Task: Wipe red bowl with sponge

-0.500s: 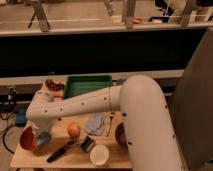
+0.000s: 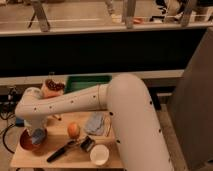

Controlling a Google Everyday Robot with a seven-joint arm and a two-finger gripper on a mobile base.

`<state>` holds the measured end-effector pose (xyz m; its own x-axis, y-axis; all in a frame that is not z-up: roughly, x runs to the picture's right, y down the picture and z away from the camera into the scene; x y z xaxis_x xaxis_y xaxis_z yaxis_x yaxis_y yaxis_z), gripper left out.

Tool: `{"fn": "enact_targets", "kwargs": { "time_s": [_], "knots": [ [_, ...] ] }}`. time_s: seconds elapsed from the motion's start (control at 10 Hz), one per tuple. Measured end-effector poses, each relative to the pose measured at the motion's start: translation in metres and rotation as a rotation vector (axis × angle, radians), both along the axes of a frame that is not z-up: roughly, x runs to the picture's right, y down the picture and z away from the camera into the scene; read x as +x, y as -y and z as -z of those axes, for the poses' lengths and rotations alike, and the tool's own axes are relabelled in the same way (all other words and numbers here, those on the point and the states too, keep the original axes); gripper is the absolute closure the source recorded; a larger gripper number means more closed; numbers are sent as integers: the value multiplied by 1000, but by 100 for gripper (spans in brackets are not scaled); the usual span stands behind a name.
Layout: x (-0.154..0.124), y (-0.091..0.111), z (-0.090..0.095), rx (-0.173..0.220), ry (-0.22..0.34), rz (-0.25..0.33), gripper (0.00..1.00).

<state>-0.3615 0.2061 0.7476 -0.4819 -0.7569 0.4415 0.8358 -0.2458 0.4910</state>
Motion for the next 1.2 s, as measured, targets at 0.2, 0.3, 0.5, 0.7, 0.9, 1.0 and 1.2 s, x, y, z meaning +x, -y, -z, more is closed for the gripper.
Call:
{"fn": "enact_targets", "kwargs": {
  "time_s": [0.2, 0.3, 0.5, 0.7, 0.9, 1.0, 1.2],
  "knots": [
    [-11, 0, -1, 1, 12, 29, 95],
    [-16, -2, -2, -6, 19, 41, 95],
    [-20, -6, -3, -15, 28, 57, 95],
    [-22, -11, -1, -24, 39, 63, 95],
    [-22, -18, 3, -32, 50, 70, 95],
    [-22, -22, 5, -38, 53, 72, 95],
    [-17, -26, 8, -45, 48, 71, 95]
  ]
}}
